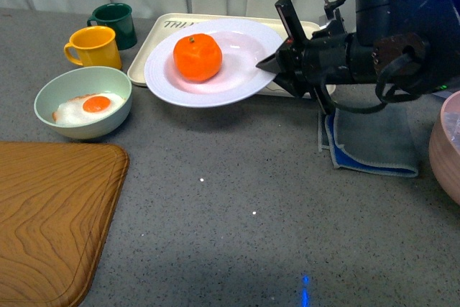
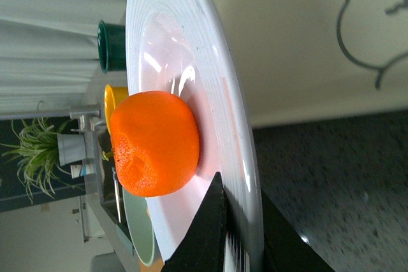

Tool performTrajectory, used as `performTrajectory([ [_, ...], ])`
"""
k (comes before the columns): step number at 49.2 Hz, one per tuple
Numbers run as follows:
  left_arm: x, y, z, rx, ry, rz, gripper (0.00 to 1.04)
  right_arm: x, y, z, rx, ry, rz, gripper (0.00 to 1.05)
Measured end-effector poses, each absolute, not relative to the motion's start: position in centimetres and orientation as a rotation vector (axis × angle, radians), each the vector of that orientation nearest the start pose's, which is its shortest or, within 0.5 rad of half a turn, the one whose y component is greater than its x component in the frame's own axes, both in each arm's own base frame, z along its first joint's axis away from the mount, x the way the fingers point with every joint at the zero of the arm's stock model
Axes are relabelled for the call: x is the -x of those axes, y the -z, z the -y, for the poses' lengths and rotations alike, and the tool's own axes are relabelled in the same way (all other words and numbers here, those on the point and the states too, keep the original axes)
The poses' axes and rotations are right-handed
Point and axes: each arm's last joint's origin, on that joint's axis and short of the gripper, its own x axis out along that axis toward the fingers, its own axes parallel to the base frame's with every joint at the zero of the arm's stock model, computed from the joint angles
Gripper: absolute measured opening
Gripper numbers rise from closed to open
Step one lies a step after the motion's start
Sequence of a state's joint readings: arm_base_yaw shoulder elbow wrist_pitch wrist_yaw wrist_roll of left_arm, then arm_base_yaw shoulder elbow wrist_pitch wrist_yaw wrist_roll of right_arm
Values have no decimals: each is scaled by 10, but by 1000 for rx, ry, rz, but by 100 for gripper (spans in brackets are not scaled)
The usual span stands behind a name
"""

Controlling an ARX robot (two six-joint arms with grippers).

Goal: Place orange and plate with both arms

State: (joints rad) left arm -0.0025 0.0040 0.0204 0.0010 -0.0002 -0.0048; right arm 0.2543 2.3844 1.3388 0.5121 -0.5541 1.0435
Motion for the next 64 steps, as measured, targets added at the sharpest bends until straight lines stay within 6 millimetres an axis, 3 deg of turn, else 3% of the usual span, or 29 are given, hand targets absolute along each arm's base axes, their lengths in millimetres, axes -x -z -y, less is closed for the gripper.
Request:
performTrajectory([
  [16, -97, -170, 0, 5, 2, 17, 98, -504, -54, -143, -1043, -381, -906, 3],
  [30, -97, -170, 0, 5, 2, 17, 98, -526, -46, -147, -993, -345, -934, 4],
  [46, -97, -170, 0, 5, 2, 17, 98, -518, -41, -144, -811, -286, -888, 55],
  [51, -97, -170, 0, 5, 2, 17, 98, -513, -50, -143, -711, -282, -841, 69],
  [57, -97, -170, 0, 5, 2, 17, 98, -498, -86, -141, -434, -297, -686, 96],
  [61, -97, -170, 0, 5, 2, 17, 98, -485, -107, -143, -252, -289, -574, 94],
  [64, -97, -170, 0, 5, 2, 17, 98, -469, -118, -141, -76, -191, -363, 89],
])
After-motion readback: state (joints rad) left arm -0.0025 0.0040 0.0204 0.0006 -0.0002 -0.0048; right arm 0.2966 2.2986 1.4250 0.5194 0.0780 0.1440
